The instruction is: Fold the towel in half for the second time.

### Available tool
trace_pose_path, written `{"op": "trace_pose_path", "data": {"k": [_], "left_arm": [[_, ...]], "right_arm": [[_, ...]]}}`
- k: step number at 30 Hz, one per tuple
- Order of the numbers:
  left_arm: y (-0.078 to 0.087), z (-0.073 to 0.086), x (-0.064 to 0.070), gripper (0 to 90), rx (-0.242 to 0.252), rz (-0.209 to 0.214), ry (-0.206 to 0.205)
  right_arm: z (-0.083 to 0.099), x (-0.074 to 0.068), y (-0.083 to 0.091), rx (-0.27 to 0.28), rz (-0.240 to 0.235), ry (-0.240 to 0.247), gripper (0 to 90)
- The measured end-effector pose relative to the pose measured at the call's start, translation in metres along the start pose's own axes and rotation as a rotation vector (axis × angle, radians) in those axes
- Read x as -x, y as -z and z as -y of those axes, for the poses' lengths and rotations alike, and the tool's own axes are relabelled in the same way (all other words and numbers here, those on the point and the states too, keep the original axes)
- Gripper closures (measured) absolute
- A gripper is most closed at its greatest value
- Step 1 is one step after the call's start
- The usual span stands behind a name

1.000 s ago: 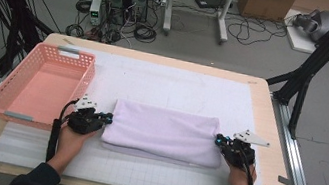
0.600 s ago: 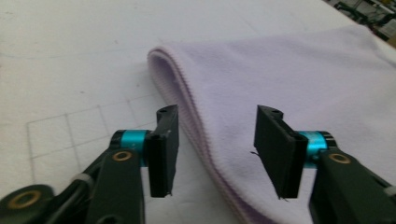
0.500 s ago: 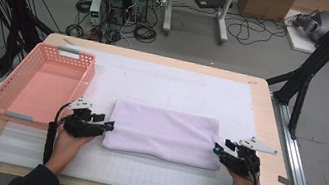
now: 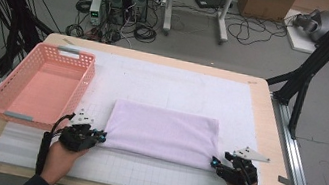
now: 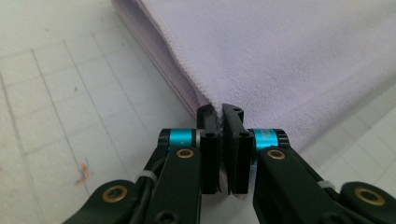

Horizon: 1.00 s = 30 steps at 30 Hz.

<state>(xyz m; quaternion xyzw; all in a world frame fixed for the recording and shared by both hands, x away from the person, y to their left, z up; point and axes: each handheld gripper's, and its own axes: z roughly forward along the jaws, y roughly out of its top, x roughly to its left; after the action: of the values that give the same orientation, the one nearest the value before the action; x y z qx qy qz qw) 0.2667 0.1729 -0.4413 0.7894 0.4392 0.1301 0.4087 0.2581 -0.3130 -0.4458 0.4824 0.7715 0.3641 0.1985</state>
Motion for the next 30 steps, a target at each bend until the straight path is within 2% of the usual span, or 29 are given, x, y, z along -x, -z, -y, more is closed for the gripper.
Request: {"op": "trace_pose_path", "data": {"k": [1, 2, 4, 5, 7, 9, 10, 11, 13, 14, 15, 16, 17, 19, 20, 21, 24, 26, 30], "left_arm": [[0.0, 0.0, 0.001, 82.1, 0.004, -0.015, 0.008], [0.001, -0.001, 0.001, 75.7, 0.006, -0.025, 0.015], [0.002, -0.002, -0.001, 57.7, 0.06, -0.039, 0.02], [0.002, -0.002, -0.002, 52.9, 0.089, -0.034, 0.018], [0.0, -0.003, -0.005, 48.9, 0.12, -0.021, 0.008], [-0.002, -0.004, -0.007, 46.8, 0.152, -0.004, -0.002], [-0.003, -0.005, -0.009, 45.2, 0.166, 0.014, -0.004], [-0.003, -0.005, -0.011, 44.0, 0.187, 0.02, -0.002], [-0.003, -0.007, -0.013, 41.0, 0.223, 0.037, 0.0], [-0.003, -0.008, -0.014, 39.8, 0.241, 0.04, 0.001], [-0.002, -0.009, -0.016, 37.6, 0.256, 0.045, -0.005], [-0.001, -0.009, -0.016, 36.4, 0.274, 0.048, -0.001], [0.0, -0.009, -0.017, 35.1, 0.287, 0.049, -0.005], [0.002, -0.009, -0.019, 31.0, 0.311, 0.048, -0.004], [0.002, -0.009, -0.019, 28.9, 0.311, 0.048, -0.004], [0.003, -0.01, -0.019, 27.2, 0.333, 0.048, -0.004], [0.004, -0.01, -0.018, 19.9, 0.349, 0.037, -0.016], [0.005, -0.01, -0.017, 18.9, 0.357, 0.036, -0.028], [0.007, -0.01, -0.018, 18.9, 0.356, 0.036, -0.022]], "right_arm": [[0.0, 0.0, 0.002, -0.004, -0.008, -0.002, 45.3], [0.0, 0.001, 0.004, 0.0, -0.016, -0.004, 45.4], [-0.001, 0.003, 0.009, 0.037, -0.019, 0.001, 44.4], [-0.001, 0.003, 0.011, 0.066, -0.015, 0.008, 44.4], [-0.004, 0.002, 0.013, 0.111, -0.014, 0.024, 48.1], [-0.008, -0.003, 0.008, 0.141, -0.044, 0.056, 53.2], [-0.009, -0.004, 0.003, 0.133, -0.074, 0.06, 53.8], [-0.009, -0.005, -0.004, 0.107, -0.082, 0.066, 53.7], [-0.007, -0.006, -0.014, 0.024, -0.05, 0.096, 51.7], [-0.007, -0.003, -0.013, 0.021, -0.049, 0.059, 50.2], [-0.008, 0.0, -0.01, 0.009, -0.03, 0.047, 50.0], [-0.008, 0.002, -0.007, 0.002, -0.004, 0.058, 49.6], [-0.007, 0.004, -0.004, -0.001, -0.002, 0.049, 49.1], [-0.004, 0.008, 0.004, 0.039, -0.026, 0.041, 46.4], [-0.002, 0.011, 0.009, 0.075, -0.053, 0.03, 44.2], [-0.002, 0.014, 0.015, 0.125, -0.068, 0.02, 40.6], [-0.005, 0.019, 0.026, 0.206, -0.028, 0.016, 30.8], [-0.007, 0.021, 0.03, 0.248, -0.005, 0.002, 24.4], [-0.009, 0.02, 0.029, 0.257, 0.016, 0.033, 19.0]]}}
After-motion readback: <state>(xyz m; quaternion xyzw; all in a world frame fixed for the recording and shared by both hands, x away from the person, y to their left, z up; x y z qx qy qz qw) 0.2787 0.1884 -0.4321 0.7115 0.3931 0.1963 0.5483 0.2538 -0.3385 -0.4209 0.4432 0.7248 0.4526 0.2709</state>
